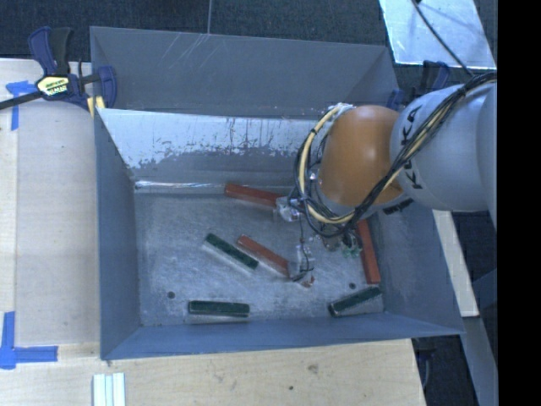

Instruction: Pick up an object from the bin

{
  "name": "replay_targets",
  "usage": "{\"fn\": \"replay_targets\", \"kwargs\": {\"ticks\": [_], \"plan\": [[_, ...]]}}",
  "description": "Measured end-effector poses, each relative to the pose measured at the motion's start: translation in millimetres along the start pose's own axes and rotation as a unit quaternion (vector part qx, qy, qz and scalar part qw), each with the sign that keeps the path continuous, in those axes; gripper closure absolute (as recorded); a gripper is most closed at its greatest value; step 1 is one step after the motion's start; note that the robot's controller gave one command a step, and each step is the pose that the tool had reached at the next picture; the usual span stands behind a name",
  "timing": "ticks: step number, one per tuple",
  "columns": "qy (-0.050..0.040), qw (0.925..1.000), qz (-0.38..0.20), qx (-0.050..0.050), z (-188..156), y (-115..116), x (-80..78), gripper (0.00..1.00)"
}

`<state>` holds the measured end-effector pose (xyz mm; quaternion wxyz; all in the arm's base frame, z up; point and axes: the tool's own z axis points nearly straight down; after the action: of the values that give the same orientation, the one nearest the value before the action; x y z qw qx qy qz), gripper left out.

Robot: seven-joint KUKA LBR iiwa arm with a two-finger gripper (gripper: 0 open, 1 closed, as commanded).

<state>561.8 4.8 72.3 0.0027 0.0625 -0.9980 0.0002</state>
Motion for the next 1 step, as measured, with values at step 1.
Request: {"fn": "replay_targets", "kwargs": {"ticks": [1], "plan": [[-0.0016, 0.9993, 0.037, -0.001, 0.1, 63.0, 38.8, 0.00]]}}
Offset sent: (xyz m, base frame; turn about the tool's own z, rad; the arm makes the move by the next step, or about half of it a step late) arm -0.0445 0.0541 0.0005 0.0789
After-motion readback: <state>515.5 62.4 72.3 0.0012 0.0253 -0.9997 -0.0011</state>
